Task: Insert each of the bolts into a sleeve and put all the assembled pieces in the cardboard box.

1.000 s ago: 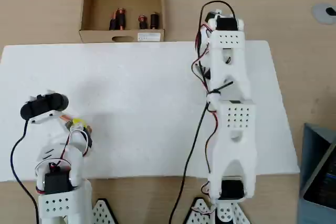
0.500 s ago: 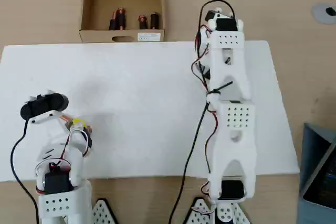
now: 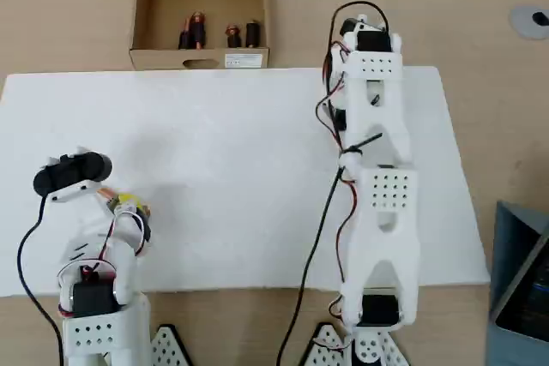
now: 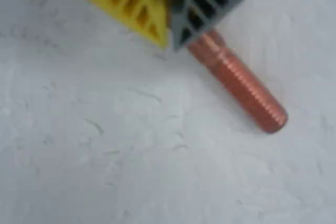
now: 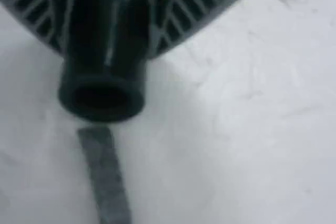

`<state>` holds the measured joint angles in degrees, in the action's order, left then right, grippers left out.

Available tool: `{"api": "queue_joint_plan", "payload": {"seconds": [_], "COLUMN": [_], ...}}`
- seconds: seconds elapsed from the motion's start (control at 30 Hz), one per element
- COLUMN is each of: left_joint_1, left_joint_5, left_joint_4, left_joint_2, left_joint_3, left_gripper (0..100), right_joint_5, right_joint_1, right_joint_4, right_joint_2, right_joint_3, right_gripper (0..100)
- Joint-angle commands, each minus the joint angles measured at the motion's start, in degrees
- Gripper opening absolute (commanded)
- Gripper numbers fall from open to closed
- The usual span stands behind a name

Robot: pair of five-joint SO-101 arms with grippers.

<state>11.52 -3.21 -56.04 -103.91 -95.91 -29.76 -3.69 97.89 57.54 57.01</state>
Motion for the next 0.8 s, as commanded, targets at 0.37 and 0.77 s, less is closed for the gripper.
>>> {"api": "queue_joint_plan", "payload": {"seconds": [0.37,0.77], "left_joint_1": [-0.62,-0.62], "left_joint_5": [-0.26,-0.18], "left_joint_4": [0.0,0.0], "left_joint_2": [-0.48,-0.48], "left_joint_3": [0.26,0.26], "left_gripper": [0,0], "right_joint_5": [5.27,9.23], "right_joint_1": [-0.31,-3.21], "right_joint_4": [4.48,4.57], "right_joint_2": [-1.36,-30.29], "right_joint_3": [21.05,6.37], "right_gripper": [0.9,0.9]}}
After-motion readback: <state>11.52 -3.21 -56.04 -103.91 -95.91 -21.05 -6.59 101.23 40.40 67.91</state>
